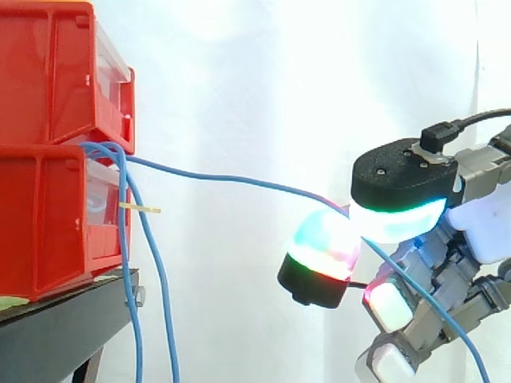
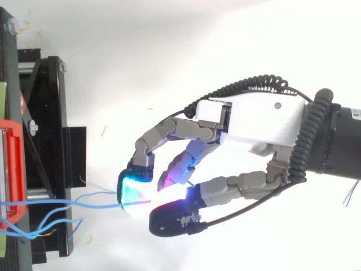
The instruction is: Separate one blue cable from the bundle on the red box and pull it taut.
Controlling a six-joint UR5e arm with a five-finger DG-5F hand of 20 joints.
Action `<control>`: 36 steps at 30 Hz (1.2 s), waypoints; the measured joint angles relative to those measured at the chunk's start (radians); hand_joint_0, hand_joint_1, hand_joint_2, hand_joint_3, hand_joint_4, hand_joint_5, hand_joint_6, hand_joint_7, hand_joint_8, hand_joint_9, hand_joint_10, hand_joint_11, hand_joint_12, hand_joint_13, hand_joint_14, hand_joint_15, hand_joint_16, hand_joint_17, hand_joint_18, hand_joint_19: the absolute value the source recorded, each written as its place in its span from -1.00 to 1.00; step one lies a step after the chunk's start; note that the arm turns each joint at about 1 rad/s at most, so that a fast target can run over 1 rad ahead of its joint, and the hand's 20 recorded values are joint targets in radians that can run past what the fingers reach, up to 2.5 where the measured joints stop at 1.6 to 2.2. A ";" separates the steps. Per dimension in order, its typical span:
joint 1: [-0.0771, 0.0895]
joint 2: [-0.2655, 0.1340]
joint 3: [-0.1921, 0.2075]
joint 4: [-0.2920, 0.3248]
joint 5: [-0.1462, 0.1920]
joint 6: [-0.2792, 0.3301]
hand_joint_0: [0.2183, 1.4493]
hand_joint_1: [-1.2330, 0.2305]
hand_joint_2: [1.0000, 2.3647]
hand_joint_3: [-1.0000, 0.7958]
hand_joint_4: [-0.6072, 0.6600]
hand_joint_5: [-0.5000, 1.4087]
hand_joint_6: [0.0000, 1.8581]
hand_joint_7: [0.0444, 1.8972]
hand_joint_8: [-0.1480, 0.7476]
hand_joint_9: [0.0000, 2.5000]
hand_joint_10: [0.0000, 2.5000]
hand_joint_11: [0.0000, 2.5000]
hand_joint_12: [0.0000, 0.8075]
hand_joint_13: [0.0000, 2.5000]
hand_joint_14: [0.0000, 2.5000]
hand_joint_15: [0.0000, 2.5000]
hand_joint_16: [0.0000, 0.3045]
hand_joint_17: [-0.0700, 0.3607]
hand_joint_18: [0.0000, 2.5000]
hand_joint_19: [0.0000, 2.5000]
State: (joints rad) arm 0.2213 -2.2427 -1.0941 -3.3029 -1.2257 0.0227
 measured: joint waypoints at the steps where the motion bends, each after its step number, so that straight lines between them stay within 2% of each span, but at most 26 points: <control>1: 0.000 0.000 0.000 0.000 0.000 0.000 -0.54 -0.46 -0.38 -0.12 -0.18 -0.48 -0.07 0.03 -0.24 -0.11 -0.99 -0.83 -0.03 -0.35 -0.99 -0.69 -0.67 -0.15 -0.87 -0.86; 36: 0.000 0.000 0.000 0.000 0.000 0.000 -0.55 -0.46 -0.36 -0.12 -0.18 -0.48 -0.07 0.02 -0.24 -0.10 -0.99 -0.82 -0.03 -0.34 -0.99 -0.69 -0.67 -0.15 -0.85 -0.86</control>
State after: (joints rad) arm 0.2209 -2.2427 -1.0945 -3.3032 -1.2257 0.0225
